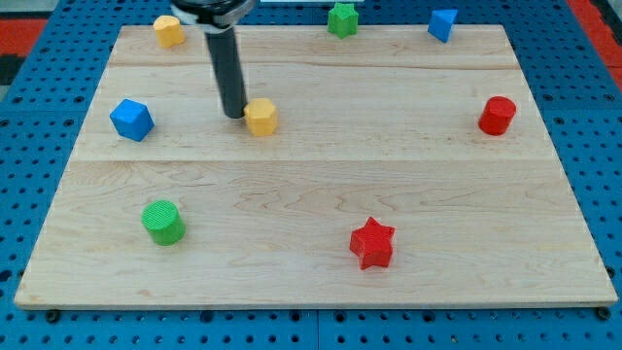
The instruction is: Push the yellow hexagon towards bottom right
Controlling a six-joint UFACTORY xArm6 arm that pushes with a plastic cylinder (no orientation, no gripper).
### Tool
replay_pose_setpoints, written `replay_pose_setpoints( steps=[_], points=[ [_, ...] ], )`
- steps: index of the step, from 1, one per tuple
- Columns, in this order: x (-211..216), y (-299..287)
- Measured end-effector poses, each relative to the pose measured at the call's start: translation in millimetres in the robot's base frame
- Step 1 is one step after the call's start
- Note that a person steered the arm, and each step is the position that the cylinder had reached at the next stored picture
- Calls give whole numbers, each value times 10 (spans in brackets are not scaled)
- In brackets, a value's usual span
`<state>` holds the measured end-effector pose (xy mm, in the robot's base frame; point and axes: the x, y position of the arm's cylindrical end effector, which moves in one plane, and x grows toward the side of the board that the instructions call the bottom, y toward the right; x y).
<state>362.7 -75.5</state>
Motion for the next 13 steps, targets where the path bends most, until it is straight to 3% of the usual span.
replay_pose_setpoints(
  steps=[4,7,8,10,13],
  points=[
    [163,1310],
    [175,984],
    [441,1015],
    [479,1562],
    [1076,1797]
  ],
)
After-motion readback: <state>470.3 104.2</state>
